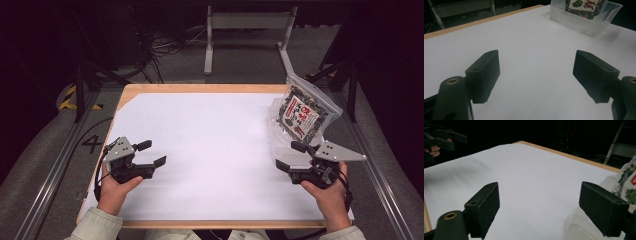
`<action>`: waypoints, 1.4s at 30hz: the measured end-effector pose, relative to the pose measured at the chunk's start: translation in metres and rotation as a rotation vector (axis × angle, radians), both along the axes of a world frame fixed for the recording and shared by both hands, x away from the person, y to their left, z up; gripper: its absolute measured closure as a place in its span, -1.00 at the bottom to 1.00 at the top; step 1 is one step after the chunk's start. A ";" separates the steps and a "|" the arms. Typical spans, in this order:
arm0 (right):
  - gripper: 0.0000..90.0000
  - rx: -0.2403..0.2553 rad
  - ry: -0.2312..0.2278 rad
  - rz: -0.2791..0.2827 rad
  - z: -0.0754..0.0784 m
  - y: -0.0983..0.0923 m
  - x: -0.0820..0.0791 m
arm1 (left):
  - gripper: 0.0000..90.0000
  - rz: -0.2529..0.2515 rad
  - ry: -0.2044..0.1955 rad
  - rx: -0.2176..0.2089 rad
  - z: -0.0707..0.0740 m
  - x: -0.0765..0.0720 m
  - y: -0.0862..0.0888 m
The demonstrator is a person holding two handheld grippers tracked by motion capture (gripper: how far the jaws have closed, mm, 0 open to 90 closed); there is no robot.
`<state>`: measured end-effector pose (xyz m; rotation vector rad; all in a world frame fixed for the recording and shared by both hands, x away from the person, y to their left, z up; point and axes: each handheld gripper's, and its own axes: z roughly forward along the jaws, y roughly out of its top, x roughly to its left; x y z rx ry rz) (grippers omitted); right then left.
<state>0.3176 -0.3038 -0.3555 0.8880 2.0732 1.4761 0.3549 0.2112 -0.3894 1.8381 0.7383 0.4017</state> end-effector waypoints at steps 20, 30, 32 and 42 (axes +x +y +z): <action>-0.60 -0.045 0.014 0.066 -0.051 0.025 0.004 | -0.56 -0.027 -0.006 0.016 -0.014 0.000 -0.007; -0.56 -0.085 0.052 0.063 -0.072 0.030 0.007 | -0.58 -0.027 0.009 0.038 -0.018 0.001 -0.010; -0.56 -0.099 0.071 0.059 -0.079 0.030 0.008 | -0.59 -0.024 0.011 0.047 -0.018 0.000 -0.011; -0.55 -0.129 0.085 0.079 -0.087 0.039 0.008 | -0.60 -0.018 -0.007 0.026 -0.024 -0.004 -0.009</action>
